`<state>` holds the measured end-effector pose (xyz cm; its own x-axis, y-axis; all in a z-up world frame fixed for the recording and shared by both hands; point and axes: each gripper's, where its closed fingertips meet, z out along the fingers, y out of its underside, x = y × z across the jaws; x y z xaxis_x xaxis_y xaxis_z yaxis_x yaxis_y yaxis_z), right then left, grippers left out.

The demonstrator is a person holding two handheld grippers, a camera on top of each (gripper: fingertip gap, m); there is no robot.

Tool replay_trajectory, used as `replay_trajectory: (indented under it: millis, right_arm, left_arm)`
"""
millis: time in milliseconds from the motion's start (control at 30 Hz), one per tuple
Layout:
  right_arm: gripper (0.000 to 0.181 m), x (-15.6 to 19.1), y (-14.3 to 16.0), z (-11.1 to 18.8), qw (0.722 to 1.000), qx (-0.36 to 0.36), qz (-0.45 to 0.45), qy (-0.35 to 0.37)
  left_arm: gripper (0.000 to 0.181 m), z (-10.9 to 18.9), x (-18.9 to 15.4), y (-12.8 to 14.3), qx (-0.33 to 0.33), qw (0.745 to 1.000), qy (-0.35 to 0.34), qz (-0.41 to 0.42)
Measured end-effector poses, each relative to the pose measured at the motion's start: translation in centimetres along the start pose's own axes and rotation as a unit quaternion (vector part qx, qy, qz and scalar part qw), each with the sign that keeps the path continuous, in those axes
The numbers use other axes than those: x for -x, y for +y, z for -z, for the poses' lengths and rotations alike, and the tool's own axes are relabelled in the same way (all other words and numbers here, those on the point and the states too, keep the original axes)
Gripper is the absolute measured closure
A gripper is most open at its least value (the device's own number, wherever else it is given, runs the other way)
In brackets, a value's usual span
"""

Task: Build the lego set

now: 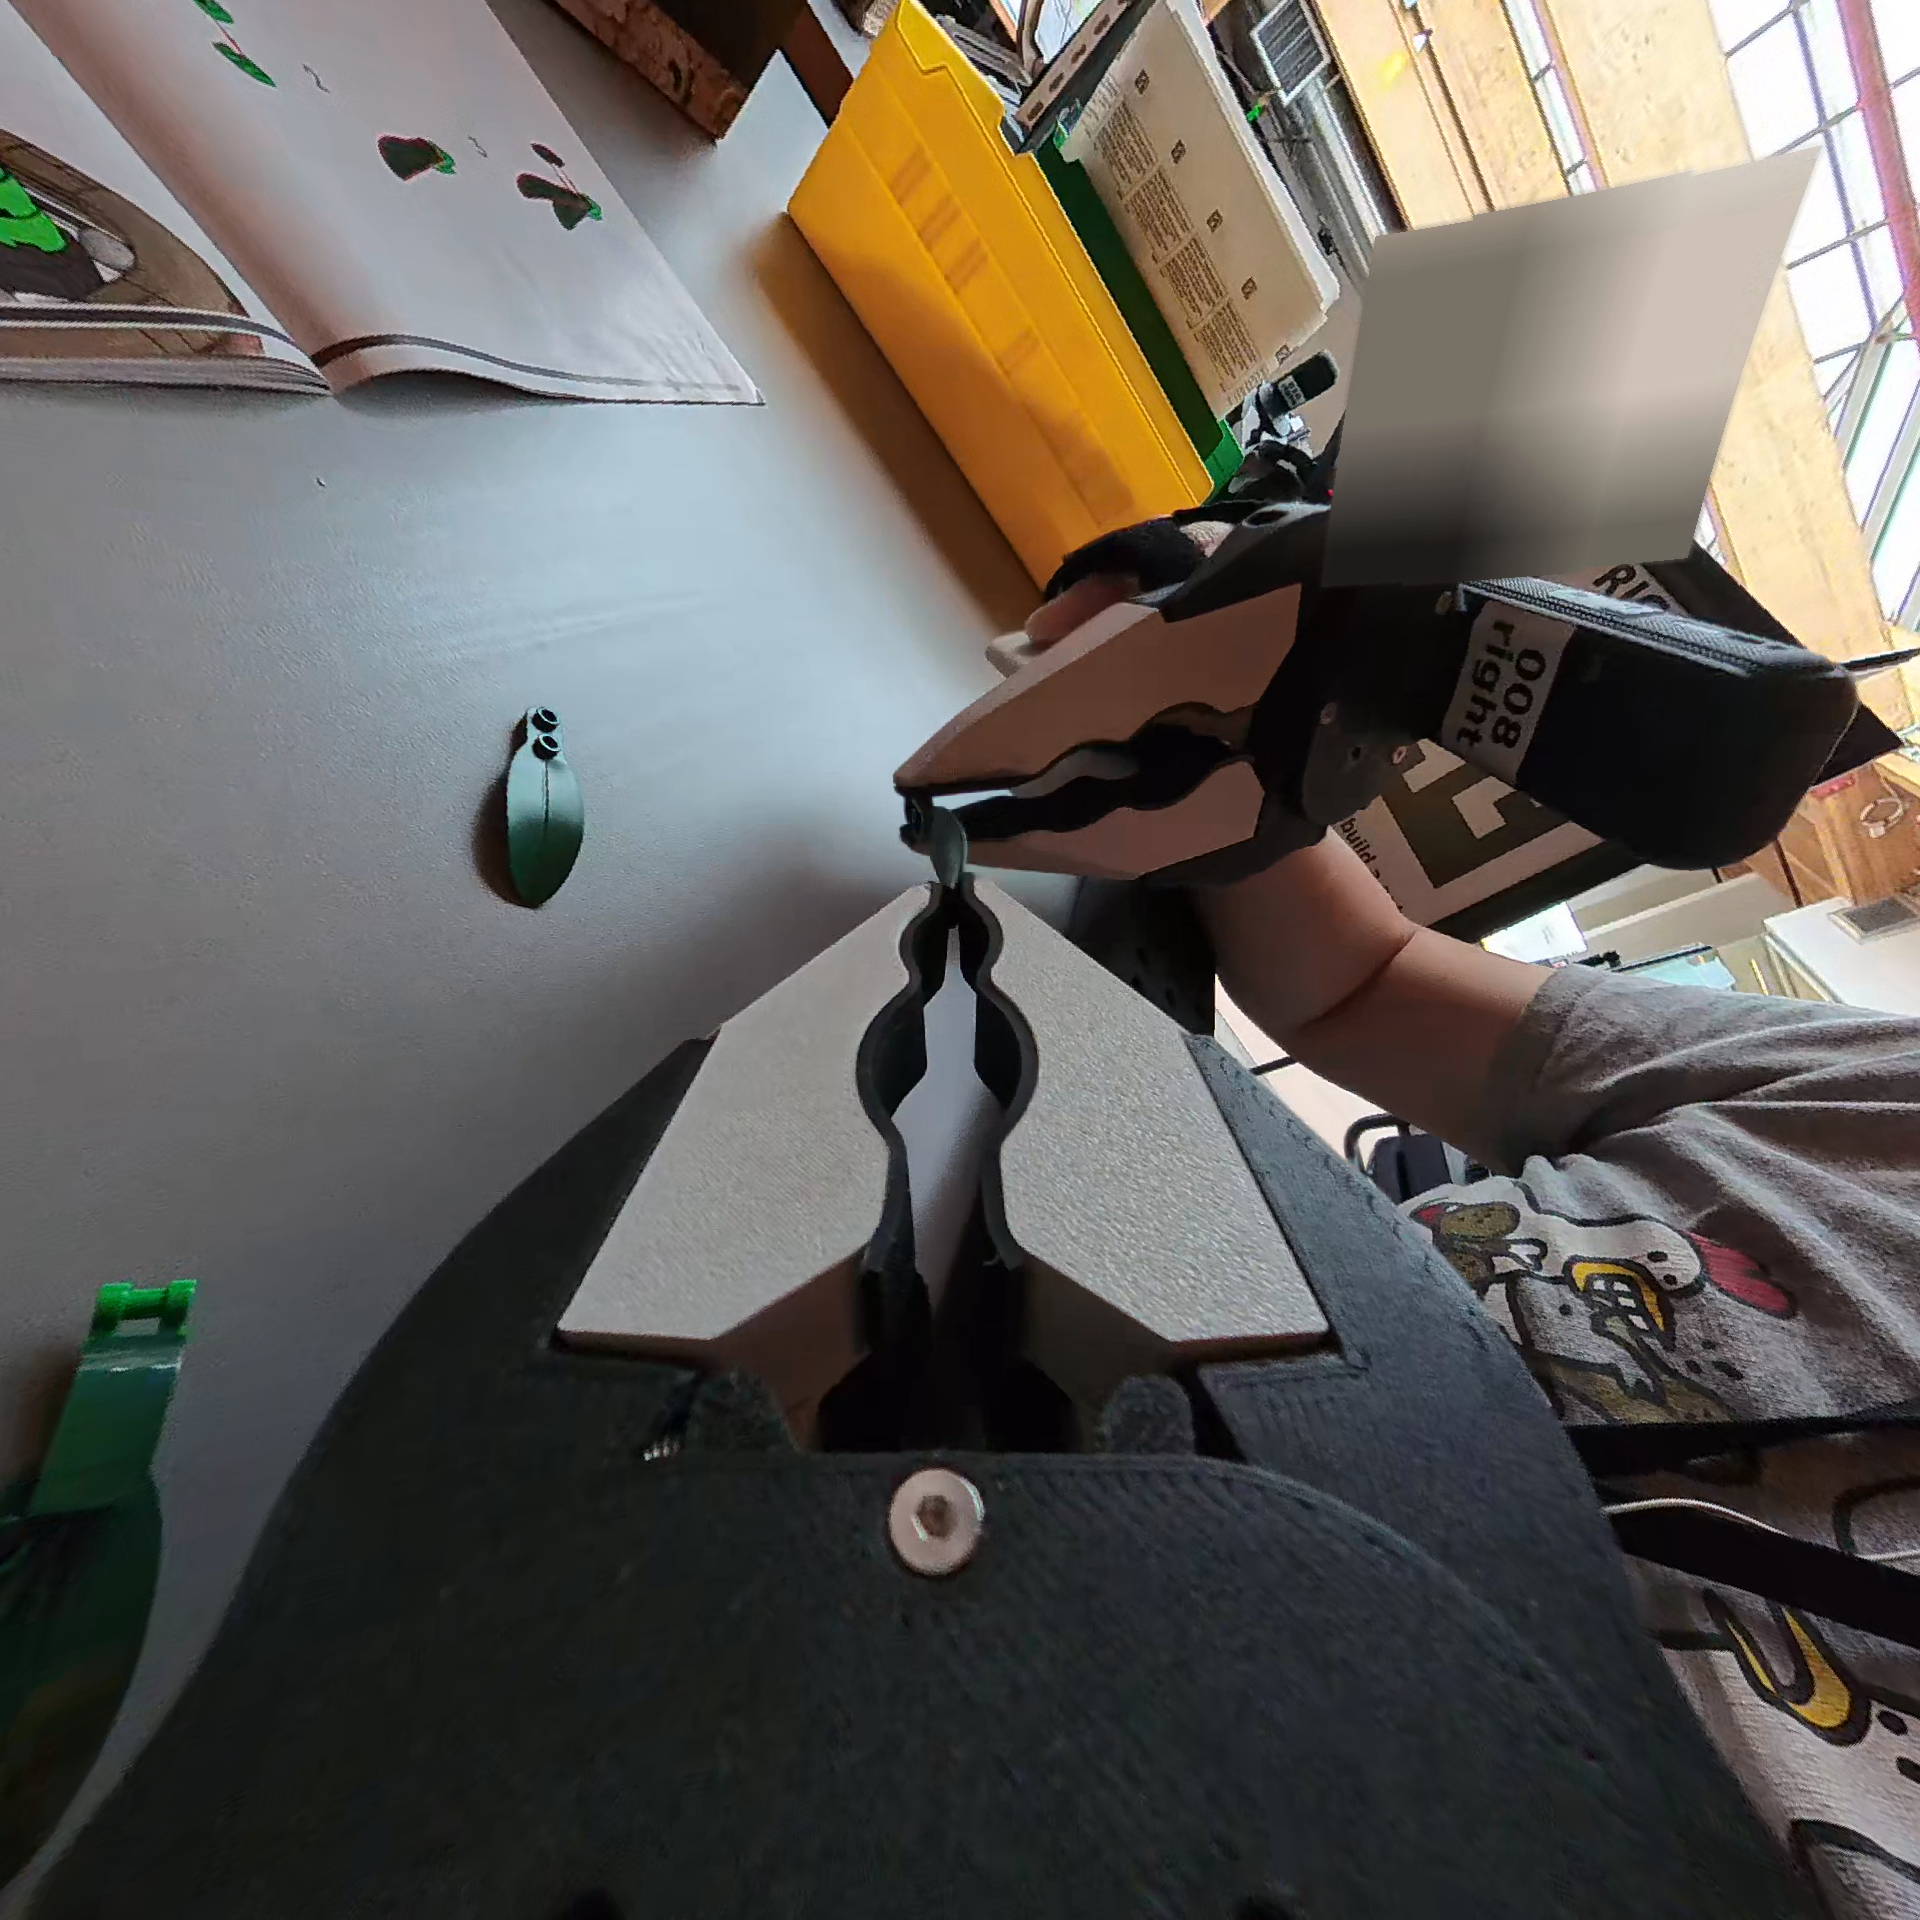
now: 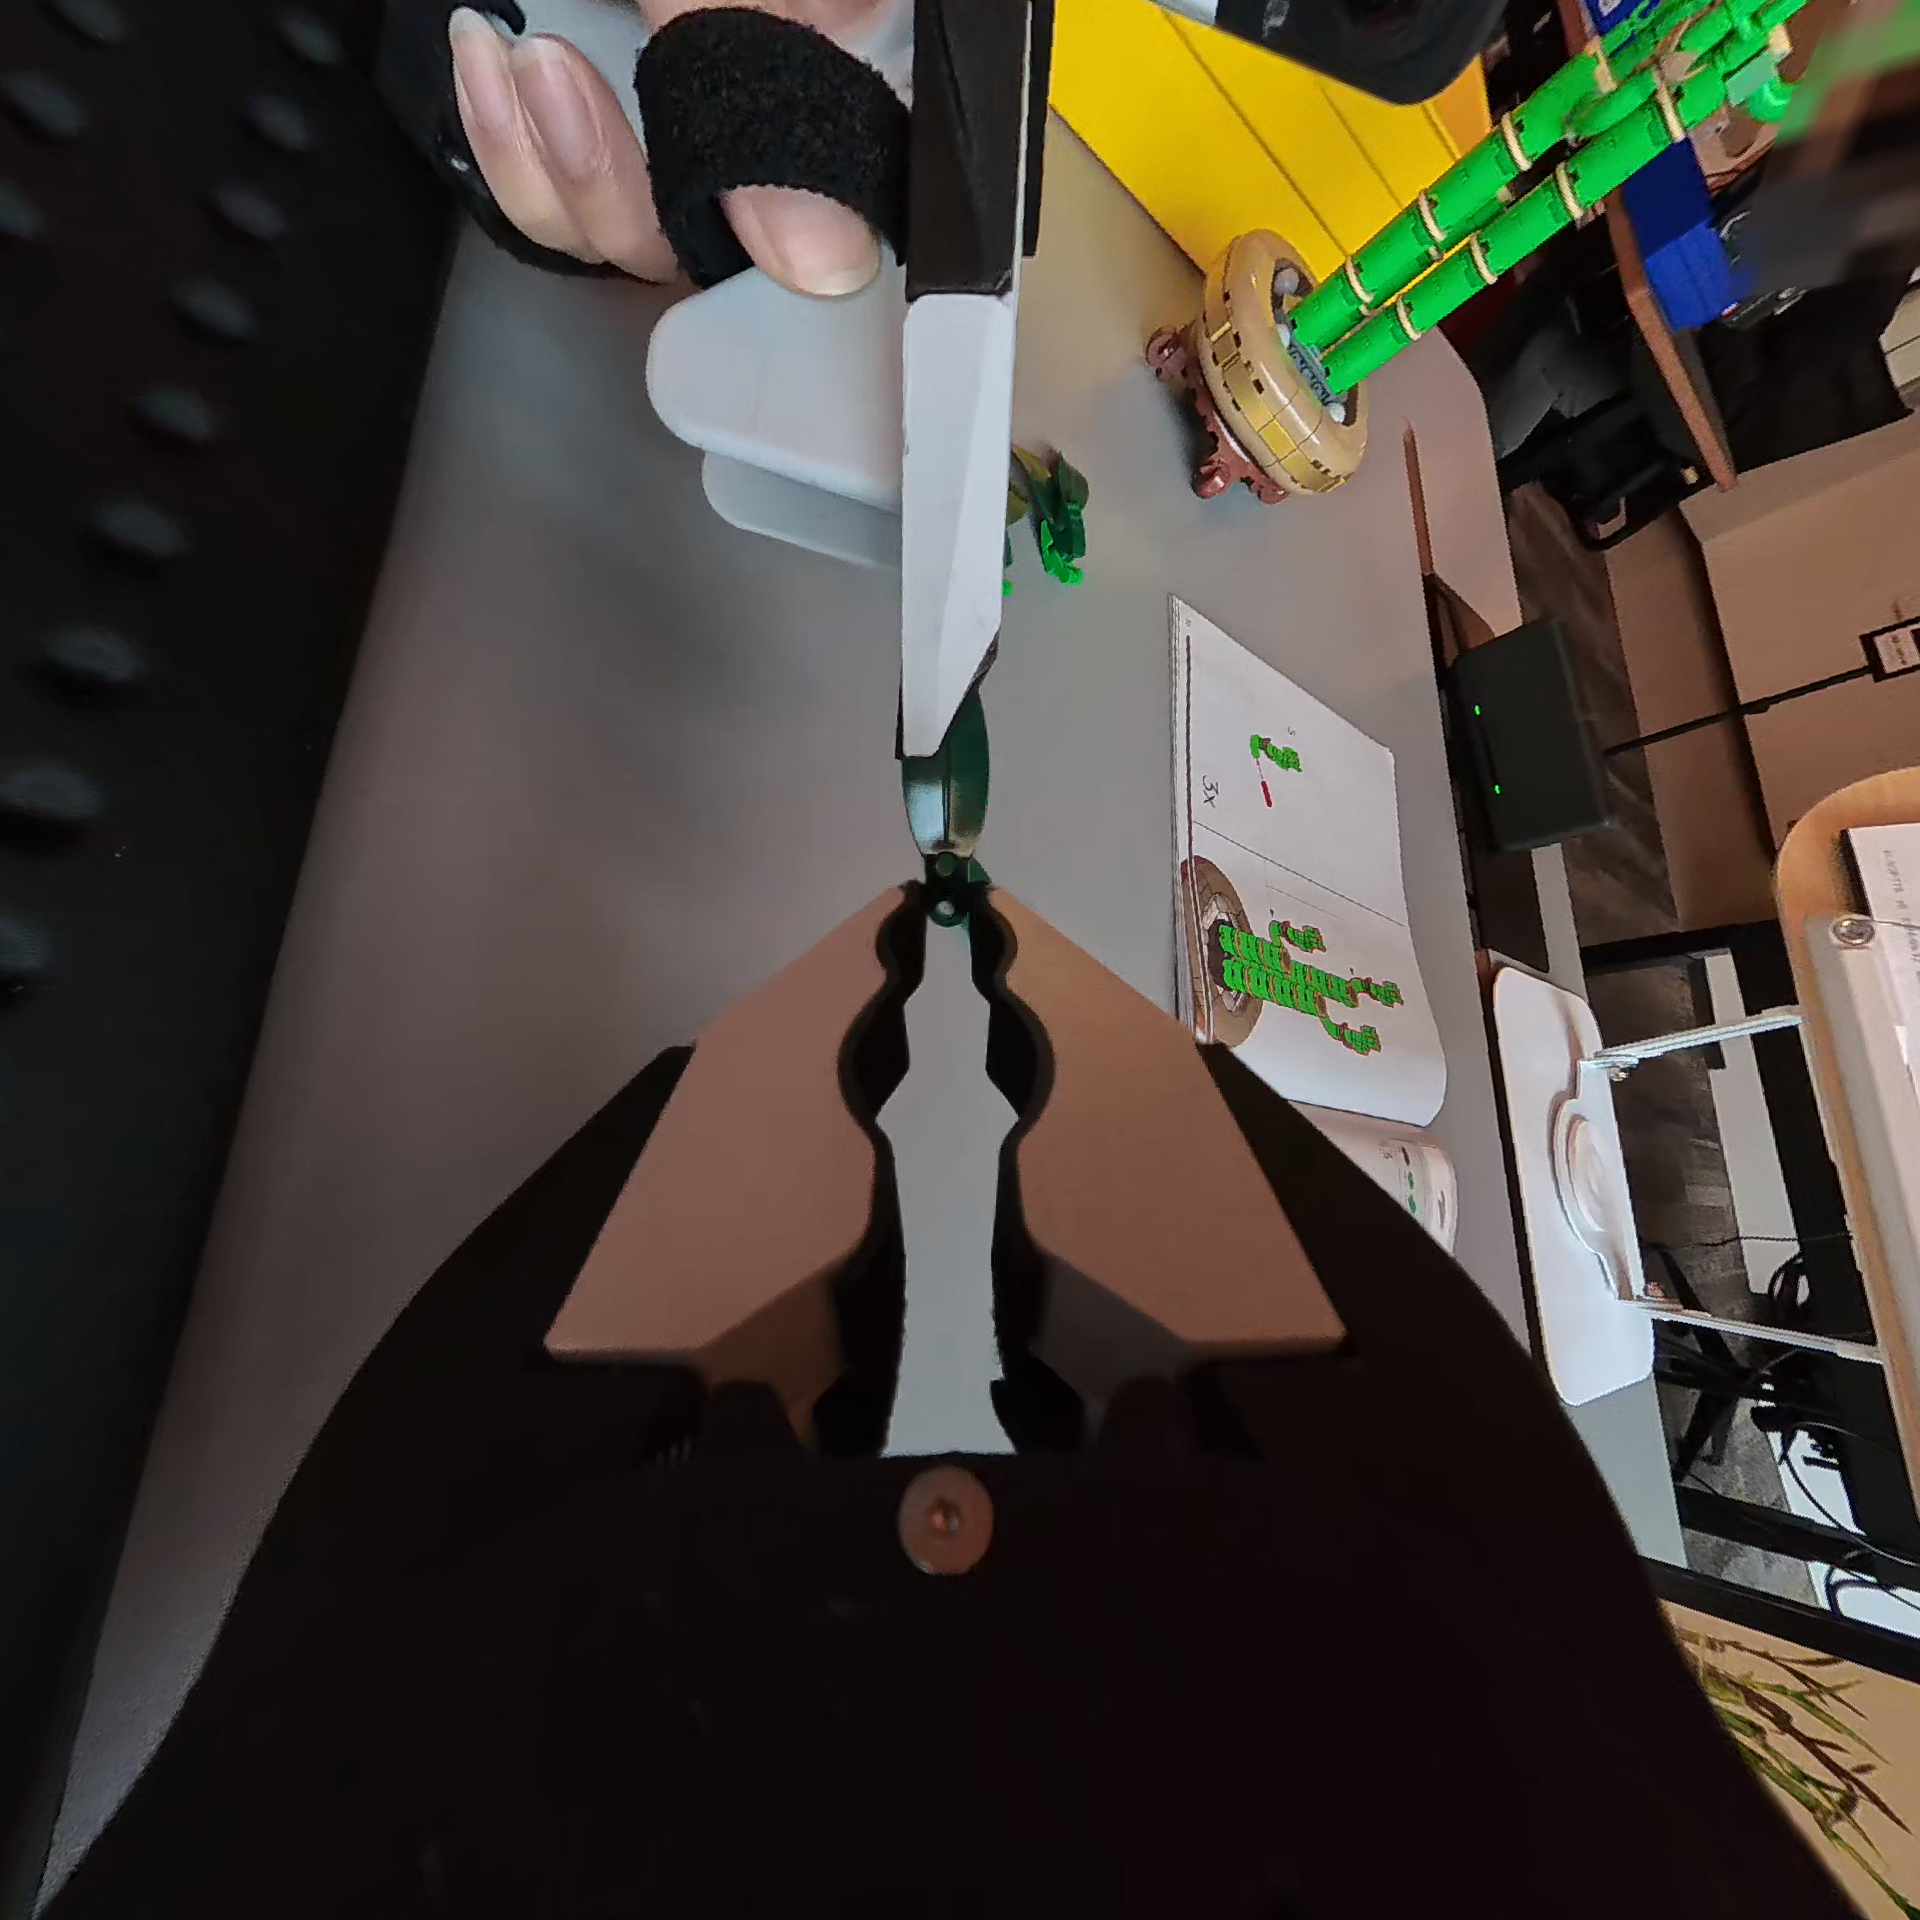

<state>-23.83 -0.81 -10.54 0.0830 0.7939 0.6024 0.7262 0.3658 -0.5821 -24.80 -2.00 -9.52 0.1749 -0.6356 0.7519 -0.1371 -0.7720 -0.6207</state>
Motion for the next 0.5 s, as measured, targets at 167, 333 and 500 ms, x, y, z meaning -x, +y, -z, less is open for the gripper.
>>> replay_trajectory:
  millis: [167, 333, 500]
  right_arm:
    - [0.176, 0.4, 1.0, -0.3, 0.997, 0.024, -0.040, -0.060]
    - [0.175, 1.5, 3.5, -0.8, 0.975, 0.082, -0.080, -0.189]
    - [0.175, 1.4, 4.4, -1.7, 0.957, 0.122, -0.097, -0.246]
  left_arm:
    - [0.155, 0.6, 0.2, -0.5, -0.005, 1.000, -0.005, 0.000]
    - [0.141, 3.8, 0.8, -2.3, -0.039, 0.992, -0.087, -0.083]
    - [0.142, 7.0, 0.2, -2.8, -0.055, 0.989, -0.103, -0.086]
